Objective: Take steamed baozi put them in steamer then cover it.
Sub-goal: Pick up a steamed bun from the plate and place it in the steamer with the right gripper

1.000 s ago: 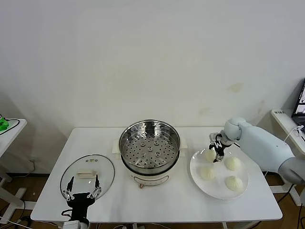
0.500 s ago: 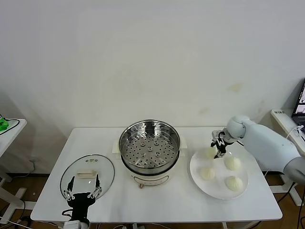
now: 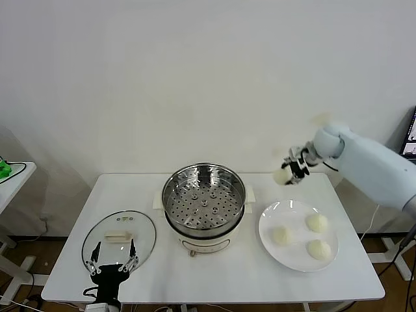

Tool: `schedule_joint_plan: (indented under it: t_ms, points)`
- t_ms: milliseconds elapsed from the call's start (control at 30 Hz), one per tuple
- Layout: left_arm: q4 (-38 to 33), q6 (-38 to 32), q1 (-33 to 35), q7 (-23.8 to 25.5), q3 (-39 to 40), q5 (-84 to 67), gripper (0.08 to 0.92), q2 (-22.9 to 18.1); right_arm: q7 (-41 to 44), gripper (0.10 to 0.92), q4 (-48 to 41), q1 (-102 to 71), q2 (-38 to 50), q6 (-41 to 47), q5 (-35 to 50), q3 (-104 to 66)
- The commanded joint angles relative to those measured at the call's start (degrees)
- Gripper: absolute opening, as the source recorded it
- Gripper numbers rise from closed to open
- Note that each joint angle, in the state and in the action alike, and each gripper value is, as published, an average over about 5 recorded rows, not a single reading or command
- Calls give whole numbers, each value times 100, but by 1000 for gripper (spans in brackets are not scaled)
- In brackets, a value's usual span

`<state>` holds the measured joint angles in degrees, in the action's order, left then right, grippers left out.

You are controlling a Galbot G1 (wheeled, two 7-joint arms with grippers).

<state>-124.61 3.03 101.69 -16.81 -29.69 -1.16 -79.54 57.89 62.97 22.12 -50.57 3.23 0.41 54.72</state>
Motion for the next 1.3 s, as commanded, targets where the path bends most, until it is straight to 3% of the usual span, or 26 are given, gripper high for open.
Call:
schedule_joint_plan:
  t_ms: [33, 567, 1300]
  points:
    - [-16, 13, 30, 3, 1, -142, 823, 33, -36, 602, 222, 709, -210, -27, 346, 287]
    - [-35, 42, 56, 9, -46, -203, 823, 168, -257, 603, 635, 1360, -1571, -861, 359, 1157]
    - [88, 45, -84, 0, -121, -249, 823, 66, -977, 611, 54, 777, -2137, -2703, -1173, 1696]
